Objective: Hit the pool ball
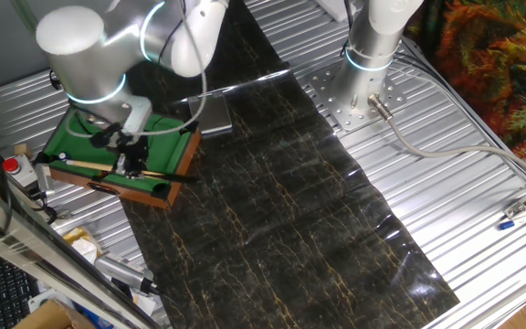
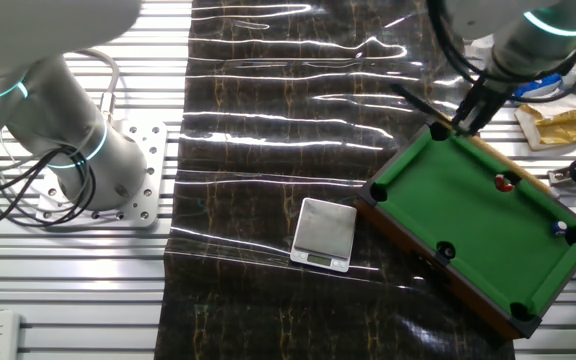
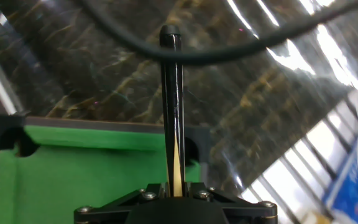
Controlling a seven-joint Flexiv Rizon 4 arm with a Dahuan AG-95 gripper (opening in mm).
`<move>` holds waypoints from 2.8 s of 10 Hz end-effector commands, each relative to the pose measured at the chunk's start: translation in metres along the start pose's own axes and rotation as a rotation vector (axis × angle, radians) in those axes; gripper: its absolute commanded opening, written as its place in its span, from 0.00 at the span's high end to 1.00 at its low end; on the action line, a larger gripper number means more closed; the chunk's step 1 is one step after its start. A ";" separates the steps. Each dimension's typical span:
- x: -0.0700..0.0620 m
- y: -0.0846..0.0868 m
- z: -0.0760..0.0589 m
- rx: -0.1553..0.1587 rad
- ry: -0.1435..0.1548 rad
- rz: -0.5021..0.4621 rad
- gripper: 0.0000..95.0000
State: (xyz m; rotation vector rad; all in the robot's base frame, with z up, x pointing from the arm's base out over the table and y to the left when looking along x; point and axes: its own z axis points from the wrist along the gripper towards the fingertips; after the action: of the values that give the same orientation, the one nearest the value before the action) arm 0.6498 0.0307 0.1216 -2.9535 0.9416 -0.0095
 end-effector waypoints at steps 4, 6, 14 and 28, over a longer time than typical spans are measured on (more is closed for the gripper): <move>-0.009 0.020 -0.009 0.000 0.003 -0.102 1.00; -0.014 0.026 -0.008 -0.004 0.008 -0.128 1.00; -0.017 0.046 -0.011 -0.028 0.062 -0.206 1.00; -0.016 0.045 -0.005 0.001 -0.007 0.021 1.00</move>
State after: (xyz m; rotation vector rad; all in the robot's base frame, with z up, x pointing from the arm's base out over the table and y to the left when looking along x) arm 0.6128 0.0035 0.1240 -2.9215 0.9741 0.0211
